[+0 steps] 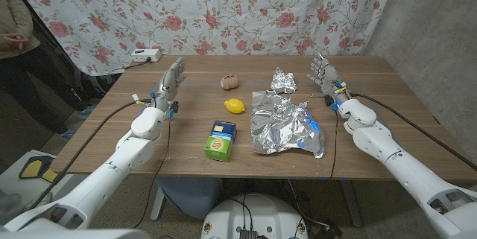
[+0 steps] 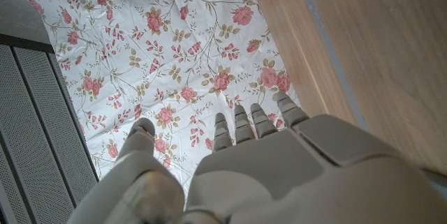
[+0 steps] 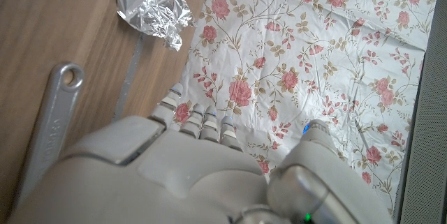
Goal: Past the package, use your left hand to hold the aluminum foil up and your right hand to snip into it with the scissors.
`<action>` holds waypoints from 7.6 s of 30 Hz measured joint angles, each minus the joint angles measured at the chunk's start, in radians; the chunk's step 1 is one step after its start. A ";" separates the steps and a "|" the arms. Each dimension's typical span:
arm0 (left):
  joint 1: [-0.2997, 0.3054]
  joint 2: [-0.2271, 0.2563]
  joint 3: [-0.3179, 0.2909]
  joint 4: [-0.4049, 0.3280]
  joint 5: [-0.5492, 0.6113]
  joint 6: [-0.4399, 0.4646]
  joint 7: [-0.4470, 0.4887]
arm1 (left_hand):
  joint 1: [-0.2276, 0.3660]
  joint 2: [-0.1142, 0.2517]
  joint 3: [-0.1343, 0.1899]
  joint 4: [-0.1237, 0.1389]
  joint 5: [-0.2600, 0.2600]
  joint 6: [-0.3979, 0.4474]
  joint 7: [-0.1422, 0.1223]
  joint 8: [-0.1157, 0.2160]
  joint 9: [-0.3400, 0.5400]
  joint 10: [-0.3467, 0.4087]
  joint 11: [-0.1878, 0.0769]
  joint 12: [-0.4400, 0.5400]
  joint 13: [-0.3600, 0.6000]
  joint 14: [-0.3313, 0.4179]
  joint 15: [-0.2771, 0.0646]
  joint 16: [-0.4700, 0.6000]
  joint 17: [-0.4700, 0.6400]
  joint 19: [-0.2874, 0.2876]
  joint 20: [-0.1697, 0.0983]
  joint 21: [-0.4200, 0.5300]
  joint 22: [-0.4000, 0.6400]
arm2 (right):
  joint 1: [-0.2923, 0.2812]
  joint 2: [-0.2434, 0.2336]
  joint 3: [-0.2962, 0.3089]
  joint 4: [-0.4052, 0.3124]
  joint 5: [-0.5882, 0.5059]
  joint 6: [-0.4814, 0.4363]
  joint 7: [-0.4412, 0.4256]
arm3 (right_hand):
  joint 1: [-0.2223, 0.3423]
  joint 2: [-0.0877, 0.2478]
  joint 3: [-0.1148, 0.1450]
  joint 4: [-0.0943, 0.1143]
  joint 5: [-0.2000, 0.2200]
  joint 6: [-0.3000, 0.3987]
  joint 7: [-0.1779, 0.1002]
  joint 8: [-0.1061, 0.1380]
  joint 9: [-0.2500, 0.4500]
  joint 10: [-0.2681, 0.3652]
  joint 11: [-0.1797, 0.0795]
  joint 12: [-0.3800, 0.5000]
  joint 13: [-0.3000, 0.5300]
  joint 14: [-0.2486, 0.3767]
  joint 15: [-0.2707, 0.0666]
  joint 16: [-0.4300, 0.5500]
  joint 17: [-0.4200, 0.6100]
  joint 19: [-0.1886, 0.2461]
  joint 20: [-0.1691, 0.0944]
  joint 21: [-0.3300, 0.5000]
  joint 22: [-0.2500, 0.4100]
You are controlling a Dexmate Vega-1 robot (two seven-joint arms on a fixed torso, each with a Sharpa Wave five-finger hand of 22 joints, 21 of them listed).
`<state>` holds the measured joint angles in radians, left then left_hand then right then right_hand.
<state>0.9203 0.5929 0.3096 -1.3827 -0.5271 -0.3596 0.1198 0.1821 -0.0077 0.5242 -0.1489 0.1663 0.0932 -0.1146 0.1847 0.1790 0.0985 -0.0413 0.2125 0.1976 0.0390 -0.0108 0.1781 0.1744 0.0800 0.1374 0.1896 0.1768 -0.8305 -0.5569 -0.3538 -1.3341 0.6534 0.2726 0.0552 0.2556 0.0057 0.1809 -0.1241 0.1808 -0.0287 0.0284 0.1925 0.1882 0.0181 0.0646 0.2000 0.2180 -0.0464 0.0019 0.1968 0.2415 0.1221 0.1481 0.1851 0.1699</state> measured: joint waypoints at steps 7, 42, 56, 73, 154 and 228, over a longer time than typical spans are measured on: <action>0.013 0.014 -0.009 -0.016 0.028 0.000 0.038 | 0.004 0.004 0.003 -0.003 0.004 0.002 -0.002 0.001 0.000 0.006 0.005 0.005 0.000 -0.004 -0.004 0.000 0.000 0.000 0.000 0.000 0.000 | 0.000 -0.003 0.000 0.001 -0.008 0.004 0.001 | 0.005 0.005 0.000 0.000 0.000 0.000 0.000 0.000 0.000 -0.003 0.003 0.000 0.000 -0.001 -0.002 0.000 -0.005 0.000 0.000 0.000 0.000; 0.087 0.111 -0.058 -0.164 0.215 0.153 0.254 | 0.022 0.004 0.007 -0.007 0.004 0.005 0.002 0.005 0.005 0.052 -0.005 0.018 0.005 0.015 0.014 0.008 0.005 -0.009 0.002 0.000 0.000 | -0.005 -0.024 -0.014 -0.025 -0.067 0.029 -0.017 | 0.022 0.014 0.007 -0.007 0.000 0.000 0.000 0.000 0.000 -0.006 -0.001 0.000 -0.004 -0.019 0.005 0.000 -0.009 -0.025 -0.011 0.000 0.000; 0.118 0.133 -0.084 -0.212 0.265 0.220 0.329 | 0.034 0.000 0.007 -0.007 0.004 0.018 0.004 0.012 0.005 0.086 0.004 0.033 0.010 0.029 0.011 0.016 0.005 -0.005 -0.002 0.007 0.000 | -0.007 -0.029 -0.017 -0.032 -0.086 0.040 -0.022 | 0.028 0.009 0.010 -0.010 0.000 0.000 0.000 0.000 0.000 -0.006 -0.001 0.004 -0.004 -0.019 0.005 0.000 -0.014 -0.025 -0.011 0.000 0.000; 0.154 0.162 -0.114 -0.256 0.315 0.282 0.386 | 0.058 -0.005 0.007 -0.007 0.004 0.035 0.004 0.017 0.005 0.085 0.000 0.033 0.010 0.045 0.016 0.016 0.005 0.006 -0.013 0.008 0.000 | -0.004 -0.037 -0.027 -0.036 -0.139 0.060 -0.047 | 0.033 0.014 0.014 -0.014 0.000 0.000 0.000 0.004 0.000 0.001 -0.001 0.007 -0.004 -0.019 0.005 0.008 -0.014 -0.028 -0.014 0.000 0.000; 0.160 0.229 -0.087 -0.357 0.491 0.630 0.514 | 0.183 -0.017 0.011 -0.011 0.012 0.172 0.093 0.023 0.009 0.274 -0.022 0.084 0.028 0.182 -0.009 0.040 0.008 0.065 0.012 0.015 0.003 | -0.002 -0.036 -0.018 -0.001 -0.143 0.104 -0.037 | 0.054 0.020 0.018 -0.018 0.000 0.000 0.000 0.004 0.000 0.015 -0.005 0.011 -0.004 -0.006 0.000 0.015 -0.018 -0.028 -0.014 0.000 0.000; 0.012 0.254 0.019 -0.395 0.530 0.988 0.468 | 0.365 -0.004 0.015 -0.024 0.022 -0.024 0.038 0.003 0.014 0.323 -0.084 0.087 0.069 0.200 -0.014 0.035 0.014 0.093 0.043 0.017 0.007 | 0.042 -0.006 -0.026 0.097 -0.126 0.134 0.000 | 0.067 0.033 0.025 -0.019 0.000 0.004 -0.004 0.004 0.000 0.017 -0.006 0.011 -0.004 -0.007 0.000 0.015 -0.023 -0.028 -0.014 0.000 0.000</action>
<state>0.9326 0.8470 0.3285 -1.7779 0.0032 0.6281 0.5877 0.5472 -0.0112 0.5393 -0.1725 0.1888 0.0693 -0.0765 0.1875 0.1930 0.4213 -0.1255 0.2995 0.2670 0.2389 -0.0250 0.2130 0.1885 0.1731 0.1808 0.2069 0.1843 -0.7880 -0.5632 -0.3803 -1.2370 0.5272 0.4066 0.0550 0.3228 0.0387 0.2059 -0.1433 0.1807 -0.0251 0.0249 0.1965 0.1881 0.0351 0.0583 0.2112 0.2140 -0.0529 0.0020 0.2122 0.2186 0.0939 0.1338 0.1851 0.1697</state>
